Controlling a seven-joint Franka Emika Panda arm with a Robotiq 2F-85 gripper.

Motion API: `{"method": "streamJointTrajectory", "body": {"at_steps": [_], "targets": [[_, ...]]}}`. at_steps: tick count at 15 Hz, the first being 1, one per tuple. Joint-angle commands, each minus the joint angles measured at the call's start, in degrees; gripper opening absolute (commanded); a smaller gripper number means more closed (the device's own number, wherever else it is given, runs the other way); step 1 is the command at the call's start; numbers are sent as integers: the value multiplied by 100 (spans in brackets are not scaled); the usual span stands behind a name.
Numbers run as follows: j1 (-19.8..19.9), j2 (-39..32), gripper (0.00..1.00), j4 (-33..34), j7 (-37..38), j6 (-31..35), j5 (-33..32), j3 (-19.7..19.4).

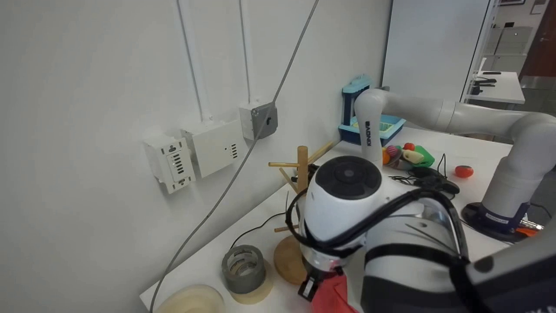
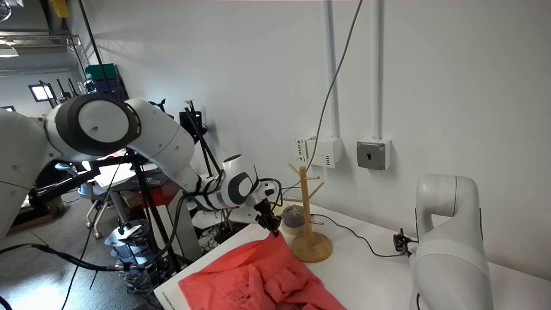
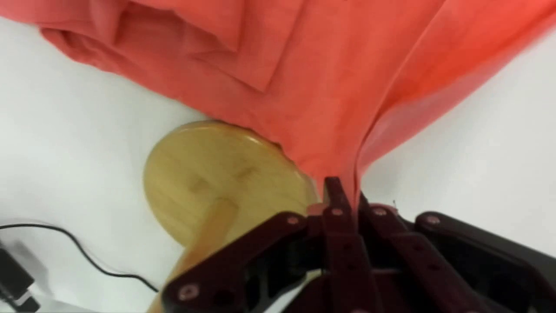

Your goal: Fold the shirt once

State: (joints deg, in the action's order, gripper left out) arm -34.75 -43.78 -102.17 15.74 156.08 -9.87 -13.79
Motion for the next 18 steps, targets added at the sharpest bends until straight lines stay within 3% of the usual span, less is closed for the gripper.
{"method": "streamJointTrajectory", "body": {"at_steps": [1,18], "targets": [[-41,402,1,-311,378,-414,-690,-369],[379,1300,1,-1280,2292,-1033,-2967,-1100]]}}
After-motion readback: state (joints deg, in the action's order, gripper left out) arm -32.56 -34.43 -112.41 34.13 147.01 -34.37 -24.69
